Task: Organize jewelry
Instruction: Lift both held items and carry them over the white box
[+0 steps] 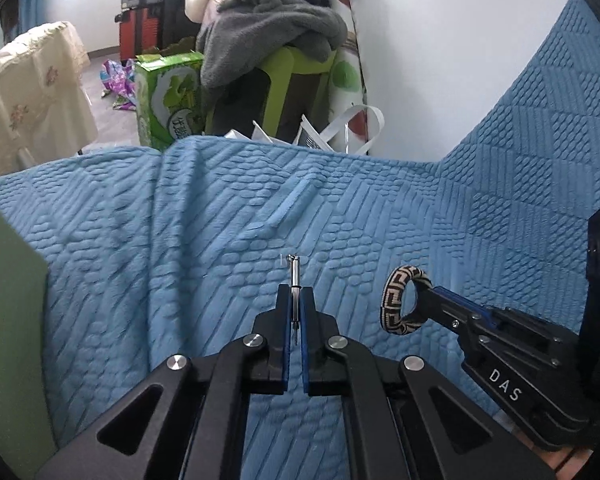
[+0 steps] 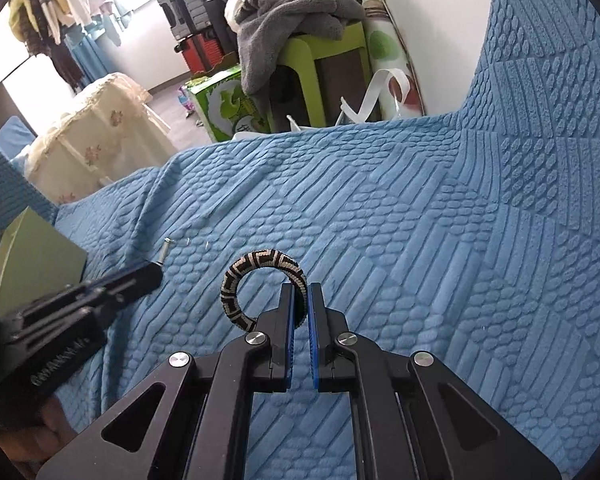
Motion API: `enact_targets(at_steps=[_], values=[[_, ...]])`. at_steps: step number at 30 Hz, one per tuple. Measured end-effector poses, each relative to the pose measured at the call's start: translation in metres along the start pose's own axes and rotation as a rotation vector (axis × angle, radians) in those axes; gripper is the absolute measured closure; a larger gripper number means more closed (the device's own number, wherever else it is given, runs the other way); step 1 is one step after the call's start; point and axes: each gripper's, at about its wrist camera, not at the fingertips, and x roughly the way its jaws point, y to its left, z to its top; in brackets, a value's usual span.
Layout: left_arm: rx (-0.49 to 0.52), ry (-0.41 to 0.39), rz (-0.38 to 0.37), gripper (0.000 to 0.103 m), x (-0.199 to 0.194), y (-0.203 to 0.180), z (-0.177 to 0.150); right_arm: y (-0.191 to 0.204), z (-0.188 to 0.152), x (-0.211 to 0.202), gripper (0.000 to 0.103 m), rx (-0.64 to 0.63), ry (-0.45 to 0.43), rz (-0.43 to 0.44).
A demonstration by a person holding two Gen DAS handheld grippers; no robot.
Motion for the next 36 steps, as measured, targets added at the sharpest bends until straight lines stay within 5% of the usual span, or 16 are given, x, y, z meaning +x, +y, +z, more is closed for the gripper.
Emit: enact_targets(at_steps=[14,36], values=[[0.013,0.011,0.03,0.102,-0.067,0.023,-0.021,0.039,-0.03,-0.04,0.099,0.002,-0.012,0.014],[0.093,-0.17,0.024,0.102,-0.22,0.05,0.056,0.115,0.037,-0.129,0.099,-0.009,-0.179,0.049]])
